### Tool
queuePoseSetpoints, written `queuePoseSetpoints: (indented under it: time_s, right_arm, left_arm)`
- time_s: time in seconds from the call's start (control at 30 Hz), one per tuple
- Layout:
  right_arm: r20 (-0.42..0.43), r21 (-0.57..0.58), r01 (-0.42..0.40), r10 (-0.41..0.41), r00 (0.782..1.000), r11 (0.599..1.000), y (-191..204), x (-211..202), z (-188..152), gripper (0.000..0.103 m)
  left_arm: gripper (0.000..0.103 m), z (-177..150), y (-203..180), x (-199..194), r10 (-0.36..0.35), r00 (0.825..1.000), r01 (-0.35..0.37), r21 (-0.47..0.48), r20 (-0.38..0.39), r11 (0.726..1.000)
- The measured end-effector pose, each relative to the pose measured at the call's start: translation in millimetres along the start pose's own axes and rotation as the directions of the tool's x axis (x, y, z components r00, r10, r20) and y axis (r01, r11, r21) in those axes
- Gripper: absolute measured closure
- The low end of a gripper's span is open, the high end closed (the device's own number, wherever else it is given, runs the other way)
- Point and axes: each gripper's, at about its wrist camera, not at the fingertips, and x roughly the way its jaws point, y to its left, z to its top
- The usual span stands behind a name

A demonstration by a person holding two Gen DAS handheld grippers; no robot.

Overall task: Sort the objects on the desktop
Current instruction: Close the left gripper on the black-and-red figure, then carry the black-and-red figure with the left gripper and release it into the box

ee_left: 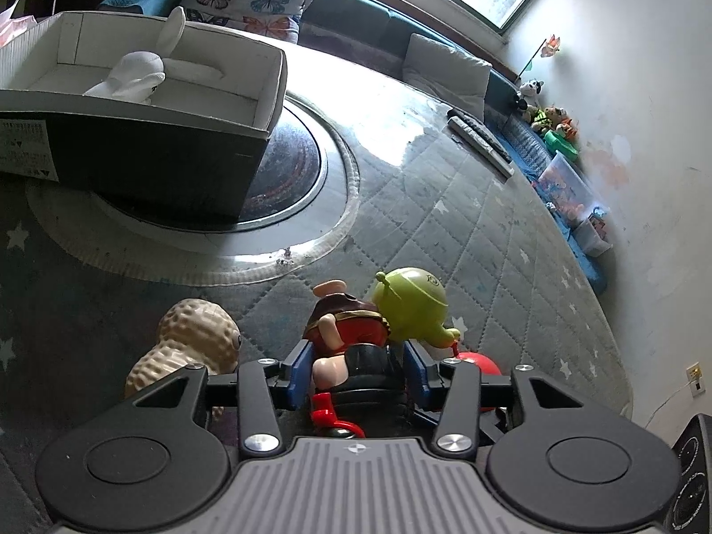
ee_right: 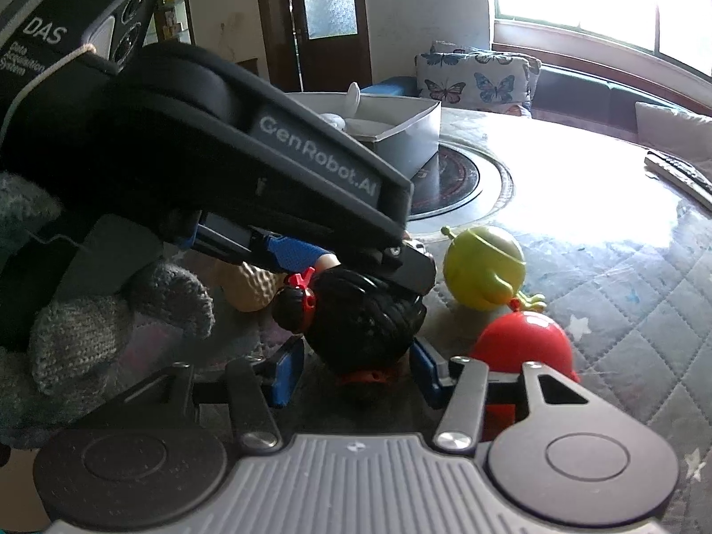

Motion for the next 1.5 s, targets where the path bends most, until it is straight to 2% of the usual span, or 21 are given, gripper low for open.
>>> queuePoseSetpoints:
  time_s: [0.27, 0.4, 0.63, 0.8, 0.93, 1.23, 1.5]
  right_arm:
    - [0.002, 0.006, -0.014, 0.014, 1.000, 1.000, -1.7, -3.9, 0.4, 0.052]
    - [0.021, -0.016, -0.013, 0.013, 1.000, 1.000, 1.1, -8.7, 7.4, 0.052]
    - [0.079, -0.073, -0.017, 0.023, 0.997, 0.997, 7.6, -16.0, 35.8, 0.053]
    - [0.114, -0.119, -0.028, 0.042, 0.993, 0.992, 13.7, -9.9, 64.7, 0.053]
    - [0.141, -0.160, -0.039, 0.062, 0.988, 0.986, 20.1, 1.8, 96.4, 0.053]
    - [0.164, -0.170, -0.070, 0.099, 0.982, 0.983, 24.6, 48.5, 161.8, 0.053]
    - [0.103, -0.140, -0.085, 0.100, 0.990, 0.986, 14.6, 107.0, 191.0, 0.053]
  left_arm:
    - [0.056, -2.0, -1.7, -5.9, -0.001, 1.000, 0.001, 0.012, 0.013, 1.000]
    - [0.056, 1.8, -3.9, -18.9, -0.004, 0.999, 0.003, 0.018, 0.045, 1.000]
    - [0.056, 21.1, -5.9, -45.2, -0.006, 0.991, 0.001, 0.032, 0.133, 0.999]
    - [0.056, 46.3, -0.1, -60.6, 0.005, 0.981, -0.013, 0.040, 0.192, 0.999]
    - [0.056, 73.7, 11.5, -63.2, 0.020, 0.976, -0.029, 0.036, 0.218, 0.999]
    - [0.056, 136.4, 38.2, -67.3, 0.057, 0.960, -0.066, 0.024, 0.273, 0.998]
    - [0.056, 173.9, 67.6, -28.2, 0.091, 0.971, -0.098, 0.022, 0.221, 0.995]
